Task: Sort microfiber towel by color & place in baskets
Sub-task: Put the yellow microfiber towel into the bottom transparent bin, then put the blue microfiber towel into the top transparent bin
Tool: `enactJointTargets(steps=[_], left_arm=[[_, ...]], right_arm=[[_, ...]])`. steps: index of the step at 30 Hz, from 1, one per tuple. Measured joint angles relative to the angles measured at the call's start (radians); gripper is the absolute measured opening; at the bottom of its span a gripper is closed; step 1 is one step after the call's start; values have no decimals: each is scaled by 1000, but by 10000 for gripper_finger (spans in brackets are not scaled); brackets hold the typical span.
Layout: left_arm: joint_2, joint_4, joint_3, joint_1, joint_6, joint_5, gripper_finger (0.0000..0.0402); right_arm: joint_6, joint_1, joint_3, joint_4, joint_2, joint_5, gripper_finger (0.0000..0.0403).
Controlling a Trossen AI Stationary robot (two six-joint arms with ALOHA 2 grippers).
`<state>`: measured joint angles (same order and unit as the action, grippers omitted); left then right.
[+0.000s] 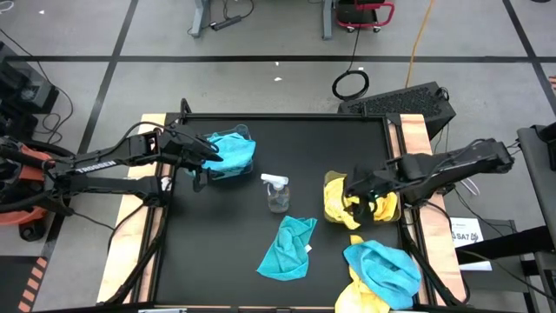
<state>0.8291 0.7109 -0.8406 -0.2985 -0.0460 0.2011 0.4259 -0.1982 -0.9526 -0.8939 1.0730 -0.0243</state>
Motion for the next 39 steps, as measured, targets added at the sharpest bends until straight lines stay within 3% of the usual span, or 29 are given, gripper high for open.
enactJointTargets(steps=[13,17,28,39], left_arm=[[11,-55,0,0,1,6,261],[44,-79,0,16,6,100,261],[234,-187,1,290,1,125,261],[476,-458,1,574,4,-53,261]], right_arm=[[-45,0,-183,-62,-99,-2,238],[-78,0,-189,2,-123,-3,238],[-87,-2,-189,16,-130,-3,238],[-79,-62,-189,29,-114,4,238]])
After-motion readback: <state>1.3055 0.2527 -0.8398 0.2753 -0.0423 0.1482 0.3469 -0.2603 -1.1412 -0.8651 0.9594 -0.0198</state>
